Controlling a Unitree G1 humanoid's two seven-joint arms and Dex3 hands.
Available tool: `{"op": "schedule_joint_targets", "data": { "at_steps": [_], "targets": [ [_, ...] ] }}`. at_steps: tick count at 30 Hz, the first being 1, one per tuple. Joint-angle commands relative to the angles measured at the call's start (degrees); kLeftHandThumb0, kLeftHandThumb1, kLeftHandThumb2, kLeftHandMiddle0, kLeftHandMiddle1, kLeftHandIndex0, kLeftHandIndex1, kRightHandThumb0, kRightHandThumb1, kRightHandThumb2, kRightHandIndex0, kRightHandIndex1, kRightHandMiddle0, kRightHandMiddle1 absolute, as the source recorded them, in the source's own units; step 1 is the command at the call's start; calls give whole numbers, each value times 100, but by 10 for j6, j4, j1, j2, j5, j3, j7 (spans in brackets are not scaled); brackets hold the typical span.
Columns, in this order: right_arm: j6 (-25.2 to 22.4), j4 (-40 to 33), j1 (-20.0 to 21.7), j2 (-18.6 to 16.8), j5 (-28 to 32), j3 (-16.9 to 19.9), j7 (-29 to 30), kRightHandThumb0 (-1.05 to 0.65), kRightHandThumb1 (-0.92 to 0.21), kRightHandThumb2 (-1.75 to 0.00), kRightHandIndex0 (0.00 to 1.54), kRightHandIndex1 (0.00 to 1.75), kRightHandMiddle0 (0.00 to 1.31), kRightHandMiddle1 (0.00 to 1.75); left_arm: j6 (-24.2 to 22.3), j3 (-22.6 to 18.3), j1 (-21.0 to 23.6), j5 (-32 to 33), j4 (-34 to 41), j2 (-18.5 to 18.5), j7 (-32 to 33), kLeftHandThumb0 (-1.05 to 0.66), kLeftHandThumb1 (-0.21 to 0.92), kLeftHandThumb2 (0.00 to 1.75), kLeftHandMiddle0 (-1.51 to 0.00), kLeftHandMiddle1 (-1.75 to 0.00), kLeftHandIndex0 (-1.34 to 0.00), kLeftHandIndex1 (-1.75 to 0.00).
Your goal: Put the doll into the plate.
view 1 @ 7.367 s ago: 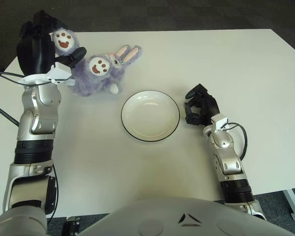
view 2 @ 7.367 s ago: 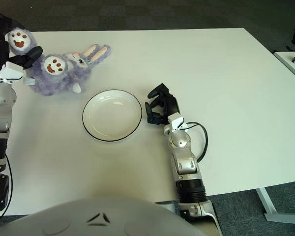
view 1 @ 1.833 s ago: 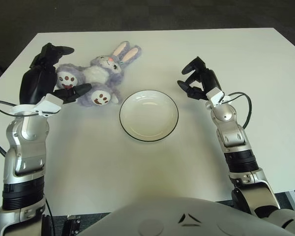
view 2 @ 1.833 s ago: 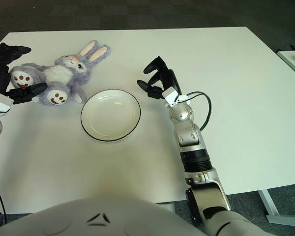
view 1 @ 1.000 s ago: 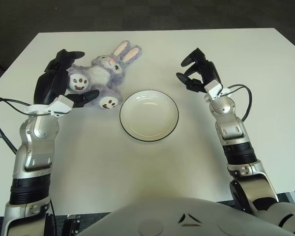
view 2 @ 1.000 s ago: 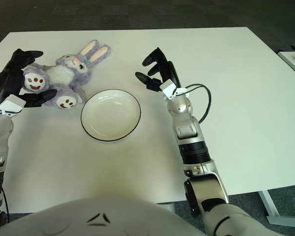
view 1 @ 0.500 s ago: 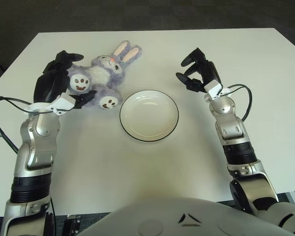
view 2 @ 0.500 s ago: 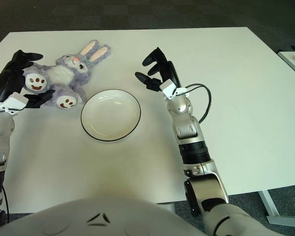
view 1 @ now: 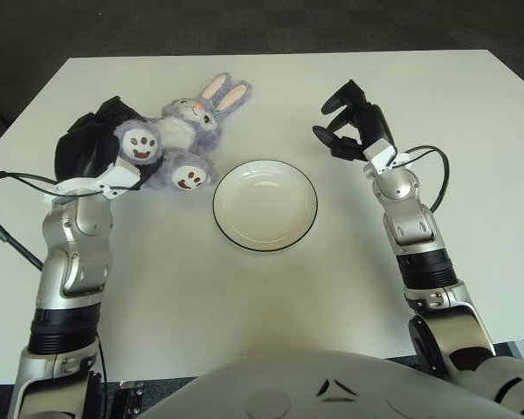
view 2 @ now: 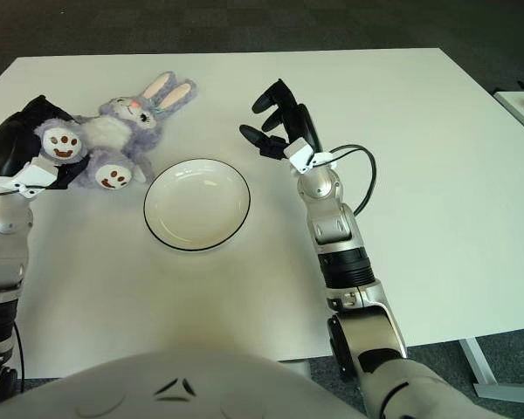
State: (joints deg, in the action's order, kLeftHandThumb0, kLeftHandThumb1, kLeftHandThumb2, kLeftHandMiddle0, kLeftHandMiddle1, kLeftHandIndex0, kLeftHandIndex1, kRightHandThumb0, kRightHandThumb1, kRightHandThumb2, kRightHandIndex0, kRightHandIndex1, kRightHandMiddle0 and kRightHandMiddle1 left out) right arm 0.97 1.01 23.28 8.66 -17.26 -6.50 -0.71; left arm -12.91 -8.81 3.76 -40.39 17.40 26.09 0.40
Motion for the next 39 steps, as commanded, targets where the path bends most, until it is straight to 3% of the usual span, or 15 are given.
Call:
{"op": "schedule_joint_targets", "data": {
  "at_steps": [1, 8, 12, 14, 16, 20, 23, 28, 32, 36, 39],
  "targets": [
    [8, 1, 8, 6, 2, 3, -2, 0, -82, -56, 45, 148, 19, 163, -14, 9, 8, -26, 0, -4, 20, -1, 12, 152, -65, -173, -65, -170],
    [4, 2, 11, 11, -1, 2, -4, 0, -84, -53, 44, 146, 19, 164, 15, 13, 17, -14, -24, -9, 58, -1, 9, 154, -69, -171, -69, -168],
    [0, 3, 13, 15, -5, 0, -7, 0, -84, -52, 43, 146, 19, 165, 96, 18, 40, 17, -90, -1, 104, -1, 7, 154, -71, -169, -71, -166],
    [-2, 3, 14, 16, -5, -1, -8, 0, -84, -52, 42, 146, 20, 165, 123, 20, 49, 24, -114, 4, 120, -23, 21, 128, -98, -172, -76, -151],
    [-4, 2, 14, 17, -6, -2, -10, 0, -84, -52, 42, 145, 20, 166, 157, 24, 60, 31, -144, 11, 136, -37, 30, 110, -117, -173, -79, -141],
    [-12, -2, 15, 19, -7, -3, -14, 0, -78, -62, 45, 149, 21, 165, 253, 41, 104, 34, -233, 24, 196, -44, 35, 100, -127, -174, -82, -135],
    [-18, -5, 14, 19, -8, -3, -14, 0, -72, -72, 48, 153, 21, 164, 315, 53, 127, 29, -281, 33, 238, -47, 35, 98, -129, -175, -84, -132],
    [-34, -14, 13, 17, -18, -6, -9, 0, -72, -72, 49, 152, 21, 163, 396, 71, 160, 44, -346, 40, 262, -47, 35, 97, -129, -175, -85, -130],
    [-52, -22, 12, 16, -27, -7, -6, 0, -85, -50, 43, 144, 22, 165, 435, 91, 194, 68, -380, 32, 239, -48, 35, 97, -128, -175, -85, -130],
    [-76, -33, 11, 13, -34, -10, -9, 0, -90, -43, 36, 143, 23, 167, 472, 118, 237, 56, -413, 32, 240, -47, 36, 97, -128, -175, -83, -132],
    [-90, -39, 11, 12, -35, -12, -11, -24, -91, -44, 33, 119, 25, 167, 495, 133, 259, 47, -436, 33, 248, -47, 37, 97, -127, -175, -81, -134]
  ]
}}
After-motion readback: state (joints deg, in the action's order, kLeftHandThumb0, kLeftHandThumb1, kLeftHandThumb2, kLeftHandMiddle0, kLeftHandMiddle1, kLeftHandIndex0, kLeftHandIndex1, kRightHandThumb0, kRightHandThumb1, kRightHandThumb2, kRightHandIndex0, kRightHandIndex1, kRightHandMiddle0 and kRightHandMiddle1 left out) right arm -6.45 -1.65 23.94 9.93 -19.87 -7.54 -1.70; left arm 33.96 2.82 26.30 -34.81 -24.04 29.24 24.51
